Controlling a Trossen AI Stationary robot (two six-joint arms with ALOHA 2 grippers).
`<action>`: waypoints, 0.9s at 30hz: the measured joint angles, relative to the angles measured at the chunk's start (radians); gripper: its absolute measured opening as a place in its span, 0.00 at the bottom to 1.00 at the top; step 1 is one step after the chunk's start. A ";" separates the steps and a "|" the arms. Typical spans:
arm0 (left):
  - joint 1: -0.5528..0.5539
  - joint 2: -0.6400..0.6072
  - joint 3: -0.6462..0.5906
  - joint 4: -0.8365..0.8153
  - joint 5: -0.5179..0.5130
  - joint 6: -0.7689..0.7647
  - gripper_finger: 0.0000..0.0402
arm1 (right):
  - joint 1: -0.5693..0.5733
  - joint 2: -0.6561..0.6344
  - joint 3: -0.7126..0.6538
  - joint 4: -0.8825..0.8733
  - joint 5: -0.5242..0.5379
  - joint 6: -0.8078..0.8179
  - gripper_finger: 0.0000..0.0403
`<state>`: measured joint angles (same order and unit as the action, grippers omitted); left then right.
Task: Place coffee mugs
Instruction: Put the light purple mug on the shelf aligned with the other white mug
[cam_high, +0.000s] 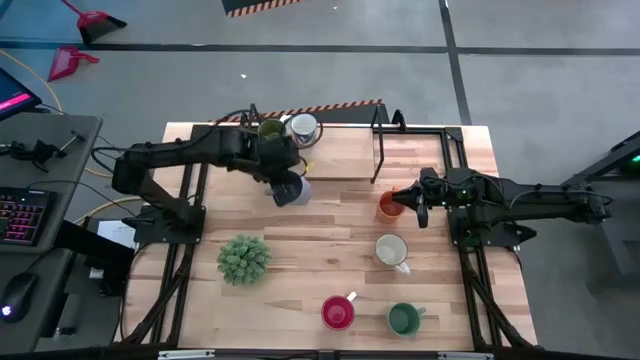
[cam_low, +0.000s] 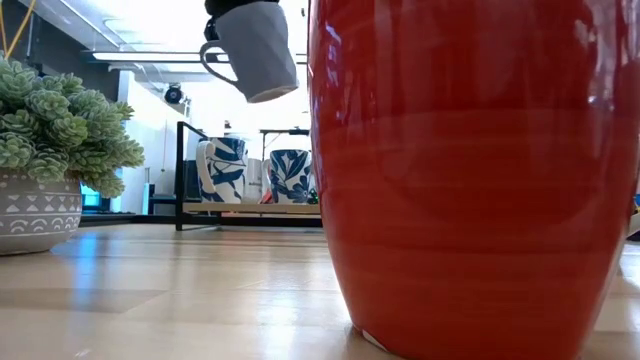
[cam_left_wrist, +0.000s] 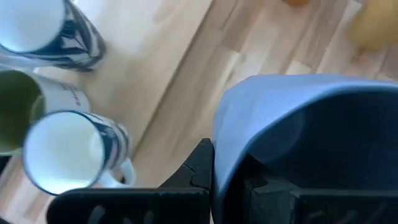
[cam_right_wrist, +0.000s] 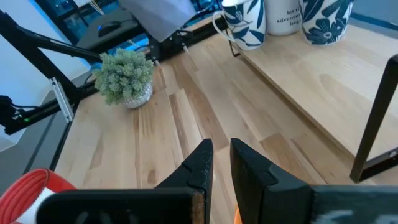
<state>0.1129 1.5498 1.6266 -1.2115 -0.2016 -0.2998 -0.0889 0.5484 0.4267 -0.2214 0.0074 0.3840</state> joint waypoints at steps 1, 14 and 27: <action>0.012 0.011 0.020 -0.020 0.000 0.016 0.01 | 0.000 0.000 0.000 0.005 0.000 -0.001 0.09; 0.145 0.207 0.259 -0.158 0.012 0.173 0.01 | 0.000 0.000 0.000 0.016 0.000 -0.011 0.09; 0.249 0.408 0.372 -0.158 0.039 0.195 0.01 | 0.000 0.000 0.000 0.017 0.000 0.000 0.09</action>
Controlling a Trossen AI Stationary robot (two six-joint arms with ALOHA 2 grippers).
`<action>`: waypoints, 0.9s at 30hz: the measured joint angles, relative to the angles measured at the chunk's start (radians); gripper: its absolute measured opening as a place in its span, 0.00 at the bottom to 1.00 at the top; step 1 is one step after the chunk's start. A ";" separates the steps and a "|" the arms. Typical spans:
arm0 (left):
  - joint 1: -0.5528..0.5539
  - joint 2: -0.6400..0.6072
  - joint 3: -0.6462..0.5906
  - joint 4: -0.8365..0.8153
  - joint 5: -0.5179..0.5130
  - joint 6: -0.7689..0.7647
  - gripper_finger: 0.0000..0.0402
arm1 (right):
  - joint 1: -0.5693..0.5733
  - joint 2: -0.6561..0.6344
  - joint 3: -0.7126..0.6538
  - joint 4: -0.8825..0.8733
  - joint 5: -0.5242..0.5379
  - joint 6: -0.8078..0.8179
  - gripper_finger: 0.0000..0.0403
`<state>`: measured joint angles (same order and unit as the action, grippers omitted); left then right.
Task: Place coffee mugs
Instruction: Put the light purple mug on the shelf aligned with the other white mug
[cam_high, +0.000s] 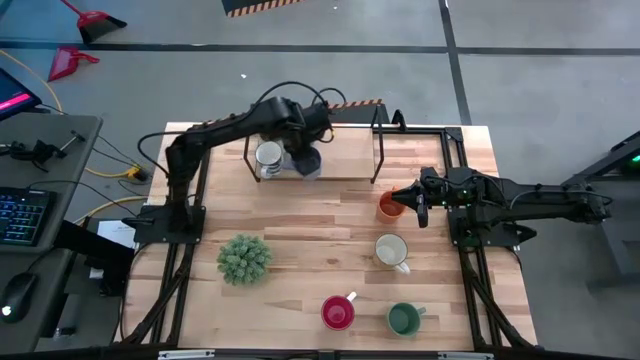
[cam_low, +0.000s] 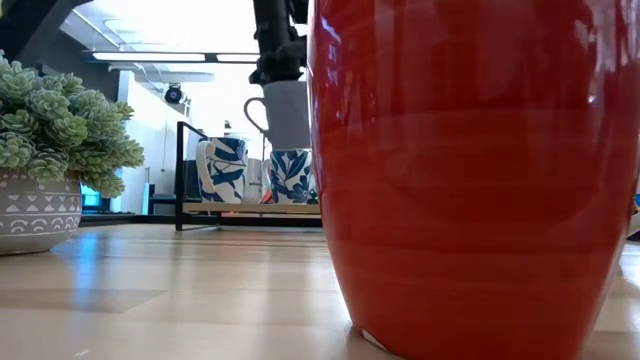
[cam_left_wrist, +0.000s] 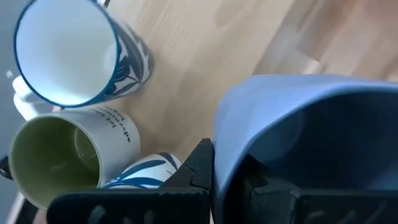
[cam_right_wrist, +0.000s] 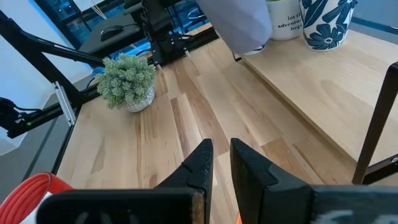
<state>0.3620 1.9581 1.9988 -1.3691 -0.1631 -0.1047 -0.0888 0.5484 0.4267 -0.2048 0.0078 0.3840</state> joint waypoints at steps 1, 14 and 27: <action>0.005 0.008 0.001 0.000 0.003 -0.013 0.01 | 0.000 0.000 0.000 0.000 0.000 0.000 0.09; 0.046 0.059 0.001 -0.005 -0.001 -0.178 0.01 | 0.000 0.000 0.000 0.004 0.000 -0.007 0.09; 0.085 0.059 -0.008 -0.028 -0.071 -0.319 0.01 | 0.000 0.000 0.000 0.039 0.000 0.000 0.09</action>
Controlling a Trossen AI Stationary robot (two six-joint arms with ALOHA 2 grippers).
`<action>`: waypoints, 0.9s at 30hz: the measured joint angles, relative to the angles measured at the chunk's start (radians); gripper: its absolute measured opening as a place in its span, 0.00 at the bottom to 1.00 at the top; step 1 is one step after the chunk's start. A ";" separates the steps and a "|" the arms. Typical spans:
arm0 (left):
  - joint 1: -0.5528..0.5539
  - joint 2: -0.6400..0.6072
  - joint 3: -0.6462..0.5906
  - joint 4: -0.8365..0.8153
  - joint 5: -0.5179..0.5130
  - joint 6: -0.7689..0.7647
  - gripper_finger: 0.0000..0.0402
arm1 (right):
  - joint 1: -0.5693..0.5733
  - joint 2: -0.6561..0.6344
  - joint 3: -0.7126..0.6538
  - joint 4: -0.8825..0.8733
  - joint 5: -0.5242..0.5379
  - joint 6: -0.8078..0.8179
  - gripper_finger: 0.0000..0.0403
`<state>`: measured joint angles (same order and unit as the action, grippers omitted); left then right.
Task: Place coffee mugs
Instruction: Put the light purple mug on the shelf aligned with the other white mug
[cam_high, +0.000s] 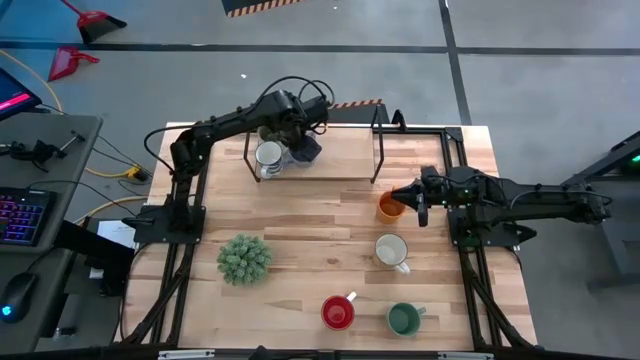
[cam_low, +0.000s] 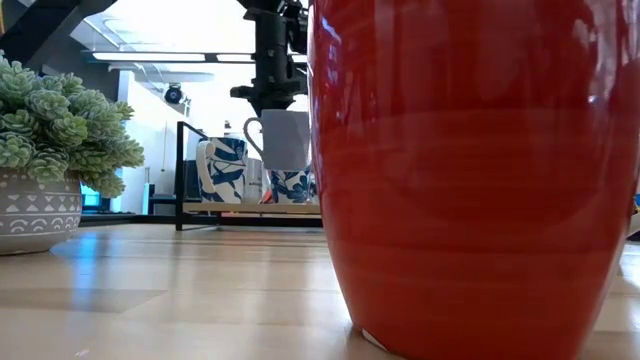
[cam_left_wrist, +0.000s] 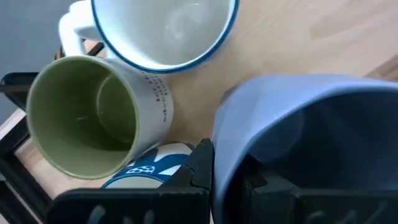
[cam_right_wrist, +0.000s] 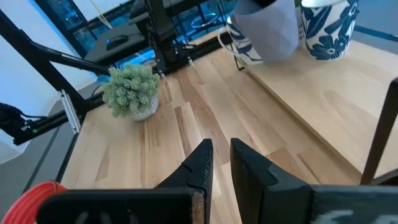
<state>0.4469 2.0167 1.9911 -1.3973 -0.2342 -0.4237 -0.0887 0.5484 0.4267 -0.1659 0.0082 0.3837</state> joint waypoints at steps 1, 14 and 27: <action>0.000 0.000 0.000 0.000 0.001 -0.002 0.01 | 0.000 0.000 0.000 0.011 0.000 0.000 0.09; -0.028 0.006 0.001 -0.008 -0.026 0.045 0.01 | 0.000 0.000 0.000 0.044 0.000 0.000 0.09; -0.038 0.075 0.001 -0.009 -0.012 0.033 0.01 | 0.000 0.000 0.000 0.070 -0.010 0.011 0.09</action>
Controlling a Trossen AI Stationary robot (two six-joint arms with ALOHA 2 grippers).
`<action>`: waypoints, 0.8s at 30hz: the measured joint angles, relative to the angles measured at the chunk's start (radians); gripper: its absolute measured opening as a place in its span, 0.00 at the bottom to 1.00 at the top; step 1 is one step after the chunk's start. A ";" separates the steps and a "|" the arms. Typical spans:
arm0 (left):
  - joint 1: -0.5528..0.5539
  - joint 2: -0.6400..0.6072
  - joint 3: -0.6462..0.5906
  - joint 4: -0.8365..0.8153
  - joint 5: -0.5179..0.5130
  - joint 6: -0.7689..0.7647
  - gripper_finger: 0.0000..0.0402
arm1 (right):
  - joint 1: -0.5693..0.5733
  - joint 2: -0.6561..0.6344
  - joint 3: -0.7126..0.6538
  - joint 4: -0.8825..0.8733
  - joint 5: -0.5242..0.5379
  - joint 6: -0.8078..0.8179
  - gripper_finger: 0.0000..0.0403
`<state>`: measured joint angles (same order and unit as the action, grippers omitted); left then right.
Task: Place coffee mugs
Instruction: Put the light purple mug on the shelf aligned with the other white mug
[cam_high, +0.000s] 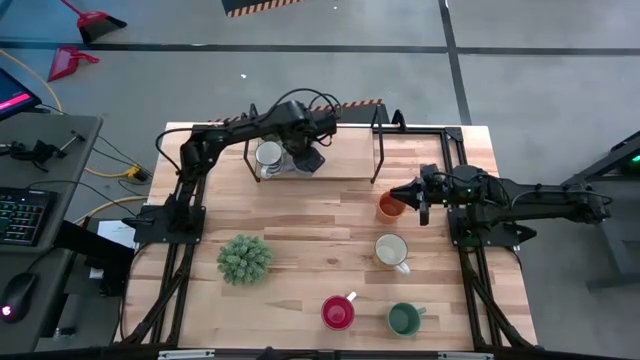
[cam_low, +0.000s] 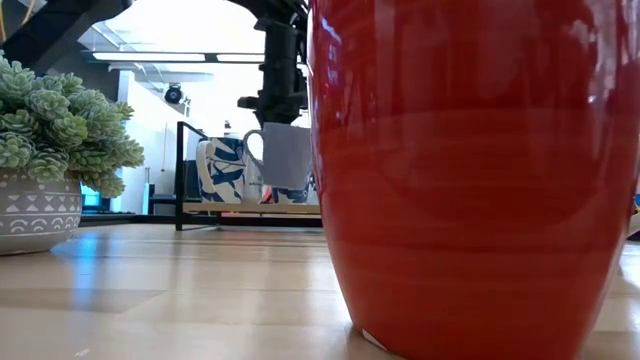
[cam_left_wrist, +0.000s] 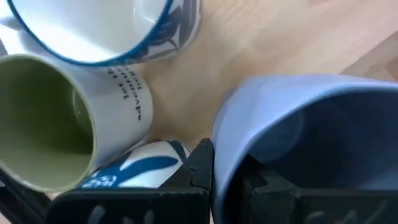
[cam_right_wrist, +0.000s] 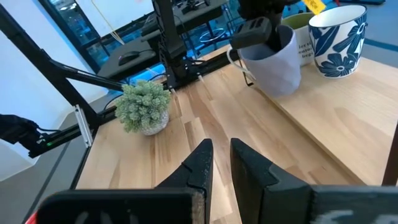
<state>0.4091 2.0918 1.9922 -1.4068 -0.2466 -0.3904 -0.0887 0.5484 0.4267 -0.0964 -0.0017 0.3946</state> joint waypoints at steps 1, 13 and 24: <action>0.004 0.004 0.000 0.002 0.000 0.000 0.01 | 0.000 0.000 0.000 0.000 0.000 0.001 0.09; 0.019 0.047 -0.002 0.019 0.000 -0.027 0.01 | 0.000 0.000 0.000 0.001 -0.003 0.001 0.09; 0.038 0.056 0.000 0.022 -0.003 -0.019 0.01 | 0.000 0.000 0.000 0.001 -0.003 0.001 0.09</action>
<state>0.4466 2.1475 1.9923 -1.3852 -0.2495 -0.4093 -0.0890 0.5484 0.4267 -0.0952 -0.0044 0.3958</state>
